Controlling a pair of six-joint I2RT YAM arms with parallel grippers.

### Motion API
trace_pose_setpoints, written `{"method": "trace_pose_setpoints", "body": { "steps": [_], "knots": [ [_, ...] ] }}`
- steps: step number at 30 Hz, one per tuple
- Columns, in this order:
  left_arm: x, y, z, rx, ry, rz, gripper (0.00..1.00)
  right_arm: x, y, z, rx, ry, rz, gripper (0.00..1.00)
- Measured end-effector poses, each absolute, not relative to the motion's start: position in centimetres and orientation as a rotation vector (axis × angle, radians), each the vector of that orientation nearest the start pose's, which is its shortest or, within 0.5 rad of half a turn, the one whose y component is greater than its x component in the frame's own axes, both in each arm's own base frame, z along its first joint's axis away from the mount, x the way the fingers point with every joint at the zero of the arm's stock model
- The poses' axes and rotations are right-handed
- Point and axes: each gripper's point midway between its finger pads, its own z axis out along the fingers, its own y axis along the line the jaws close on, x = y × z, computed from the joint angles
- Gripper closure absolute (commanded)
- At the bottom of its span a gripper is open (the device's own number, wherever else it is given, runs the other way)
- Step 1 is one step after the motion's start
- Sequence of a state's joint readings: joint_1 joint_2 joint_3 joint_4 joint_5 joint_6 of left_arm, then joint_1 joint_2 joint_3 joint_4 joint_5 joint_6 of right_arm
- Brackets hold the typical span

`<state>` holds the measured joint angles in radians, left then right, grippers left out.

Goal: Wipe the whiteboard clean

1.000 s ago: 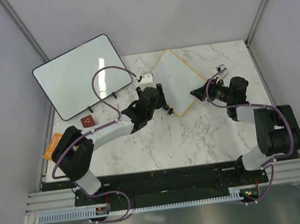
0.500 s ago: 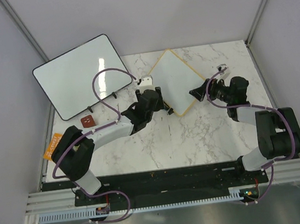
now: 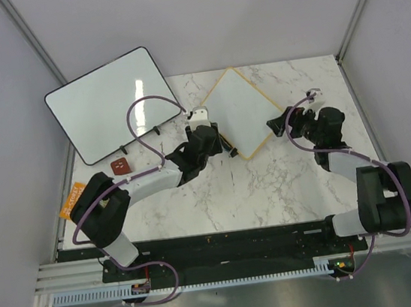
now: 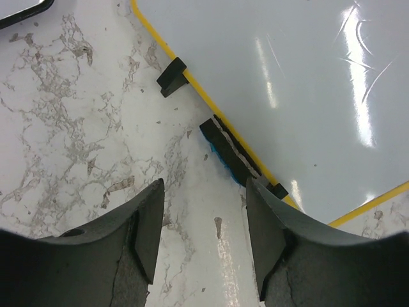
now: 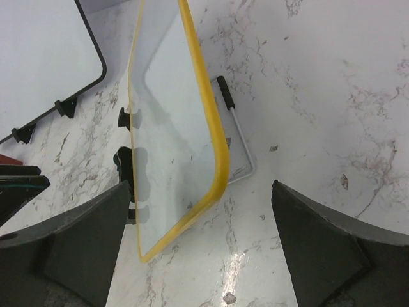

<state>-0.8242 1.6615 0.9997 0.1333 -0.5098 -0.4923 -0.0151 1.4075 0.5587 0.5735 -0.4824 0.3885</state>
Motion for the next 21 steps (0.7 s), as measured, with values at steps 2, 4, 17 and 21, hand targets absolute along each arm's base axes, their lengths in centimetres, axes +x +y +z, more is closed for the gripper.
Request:
{"method": "trace_pose_setpoints", "body": {
  "steps": [2,4,17,21],
  "knots": [
    [36.2,-29.3,12.2,0.042,2.042,-0.302,0.49,38.6,8.6,13.8,0.040,1.848,0.682,0.02],
    [36.2,-29.5,11.9,0.049,2.049,-0.304,0.55,38.1,8.4,14.2,0.045,1.826,0.664,0.02],
    [37.6,-32.1,8.3,0.120,2.129,-0.291,0.98,36.2,6.7,17.8,0.066,1.670,0.548,0.83],
    [38.2,-32.9,8.2,0.130,2.126,-0.296,0.98,36.3,6.7,18.0,0.064,1.660,0.548,0.98]
  ]
}}
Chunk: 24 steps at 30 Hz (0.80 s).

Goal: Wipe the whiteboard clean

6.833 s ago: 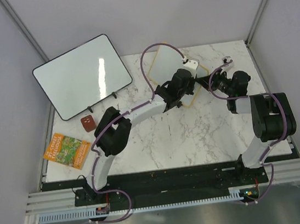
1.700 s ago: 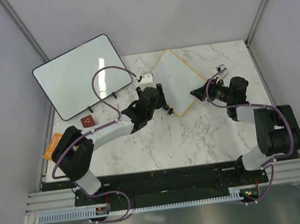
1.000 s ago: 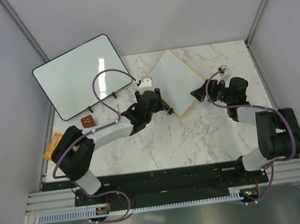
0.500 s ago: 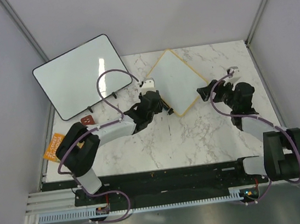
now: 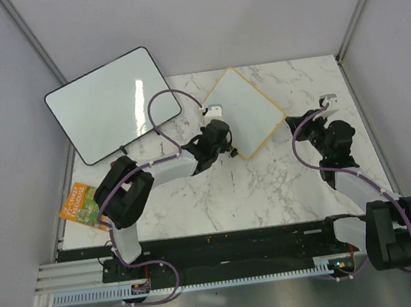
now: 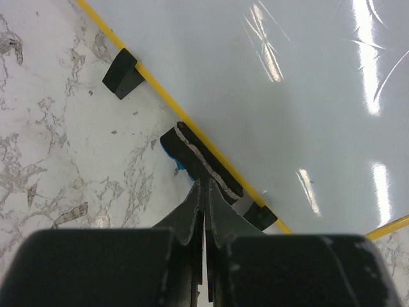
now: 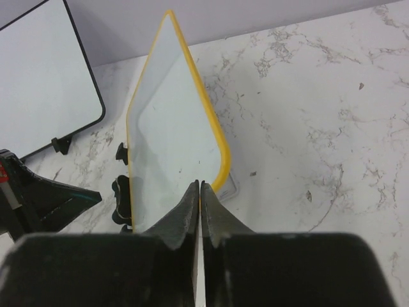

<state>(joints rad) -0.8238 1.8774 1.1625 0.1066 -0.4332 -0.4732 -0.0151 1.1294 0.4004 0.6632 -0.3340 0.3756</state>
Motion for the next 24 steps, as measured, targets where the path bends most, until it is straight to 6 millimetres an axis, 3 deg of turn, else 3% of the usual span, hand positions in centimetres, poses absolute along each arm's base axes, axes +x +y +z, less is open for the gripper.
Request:
{"method": "trace_pose_setpoints", "body": {
  "steps": [7,13,21,24],
  "knots": [
    [39.3,-34.2,8.1,0.144,2.123,-0.313,0.98,36.3,6.7,18.3,0.060,1.645,0.548,1.00],
    [40.0,-35.3,6.7,0.165,2.144,-0.312,0.98,36.2,6.6,18.2,0.063,1.644,0.546,1.00],
    [39.1,-34.7,5.5,0.184,2.196,-0.285,0.98,36.1,6.4,18.2,0.073,1.640,0.534,1.00],
    [38.3,-33.6,5.3,0.176,2.230,-0.256,0.98,36.1,6.3,18.3,0.076,1.638,0.531,1.00]
  ]
}}
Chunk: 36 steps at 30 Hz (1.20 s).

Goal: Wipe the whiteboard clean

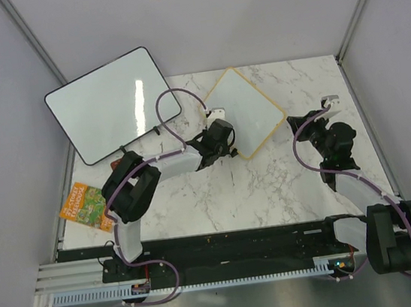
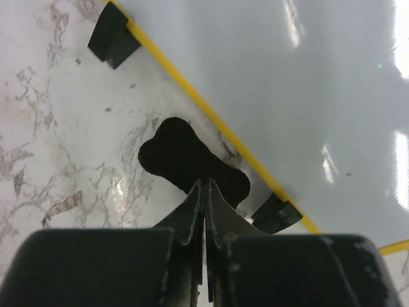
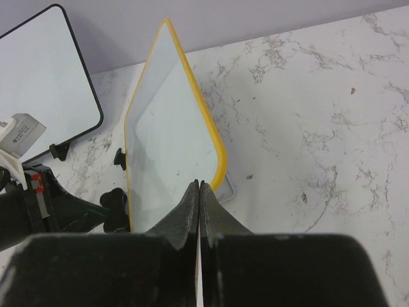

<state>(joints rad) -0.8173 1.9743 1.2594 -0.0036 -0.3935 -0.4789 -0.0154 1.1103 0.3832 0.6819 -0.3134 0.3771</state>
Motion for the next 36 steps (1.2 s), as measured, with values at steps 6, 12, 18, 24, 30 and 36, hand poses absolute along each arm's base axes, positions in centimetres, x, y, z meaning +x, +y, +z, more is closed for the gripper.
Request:
{"method": "trace_pose_setpoints", "body": {
  "steps": [6,12,18,24,30,36],
  "knots": [
    [36.8,-31.0,4.2,0.129,2.310,-0.187,0.98,36.0,6.2,18.6,0.075,1.629,0.525,1.00],
    [33.6,-24.2,2.1,0.029,2.419,-0.069,0.98,35.9,6.2,19.0,0.067,1.619,0.526,1.00],
    [30.1,-21.4,3.9,0.005,2.397,-0.171,0.89,34.8,7.2,20.2,0.013,1.599,0.571,0.87],
    [28.1,-21.9,9.1,0.023,2.255,-0.406,0.37,32.8,8.7,21.1,-0.061,1.611,0.644,0.64],
    [25.2,-22.0,13.1,0.077,2.120,-0.579,0.18,31.0,8.6,20.4,-0.079,1.674,0.620,0.16],
    [22.8,-20.4,16.7,0.076,2.014,-0.671,0.03,29.6,7.4,19.2,-0.036,1.753,0.539,0.02]
  ]
}}
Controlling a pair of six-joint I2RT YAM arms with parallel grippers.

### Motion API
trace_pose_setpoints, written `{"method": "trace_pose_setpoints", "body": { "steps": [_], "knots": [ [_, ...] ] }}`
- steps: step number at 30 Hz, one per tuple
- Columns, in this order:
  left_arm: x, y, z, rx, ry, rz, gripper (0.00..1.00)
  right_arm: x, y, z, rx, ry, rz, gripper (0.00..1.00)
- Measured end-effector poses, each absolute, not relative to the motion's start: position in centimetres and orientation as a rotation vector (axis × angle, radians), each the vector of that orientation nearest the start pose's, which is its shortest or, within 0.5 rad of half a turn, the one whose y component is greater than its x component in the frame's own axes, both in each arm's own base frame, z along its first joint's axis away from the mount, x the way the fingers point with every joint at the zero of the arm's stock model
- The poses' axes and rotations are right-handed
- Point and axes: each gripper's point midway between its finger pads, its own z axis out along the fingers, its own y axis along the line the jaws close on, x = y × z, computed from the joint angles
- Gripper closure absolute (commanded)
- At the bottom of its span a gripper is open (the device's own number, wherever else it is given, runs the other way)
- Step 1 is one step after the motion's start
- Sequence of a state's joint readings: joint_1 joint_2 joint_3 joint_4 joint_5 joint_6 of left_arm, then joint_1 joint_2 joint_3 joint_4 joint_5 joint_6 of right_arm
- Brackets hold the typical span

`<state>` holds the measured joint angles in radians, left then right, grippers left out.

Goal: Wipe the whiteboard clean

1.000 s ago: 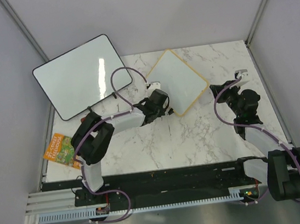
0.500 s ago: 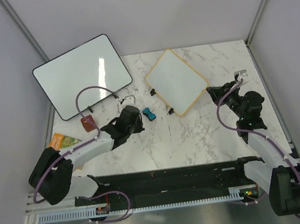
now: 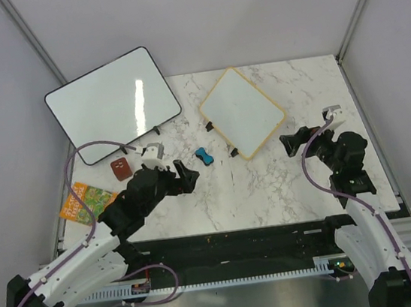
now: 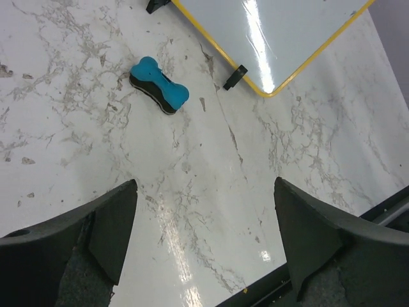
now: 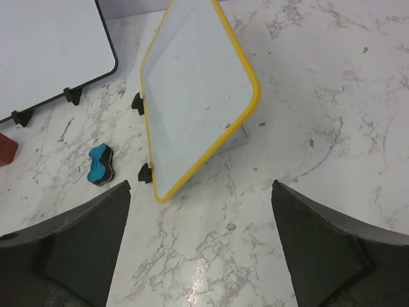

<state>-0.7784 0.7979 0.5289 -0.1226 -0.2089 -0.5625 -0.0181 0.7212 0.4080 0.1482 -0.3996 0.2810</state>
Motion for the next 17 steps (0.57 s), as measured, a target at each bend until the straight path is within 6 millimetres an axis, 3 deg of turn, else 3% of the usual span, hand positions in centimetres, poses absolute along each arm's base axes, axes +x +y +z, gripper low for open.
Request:
{"method": "trace_pose_setpoints", "body": {
  "steps": [3,10,17],
  "knots": [
    [22.1,-19.4,17.1,0.071,2.015,-0.653,0.01,29.0,6.9,19.3,-0.015,1.758,0.513,0.02],
    [21.4,-16.7,15.8,0.032,2.118,-0.498,0.01,28.4,6.1,18.7,0.032,1.775,0.470,0.02],
    [20.9,-16.0,16.2,0.018,2.111,-0.496,0.01,28.4,5.2,17.3,0.094,1.804,0.432,0.02]
  ]
}}
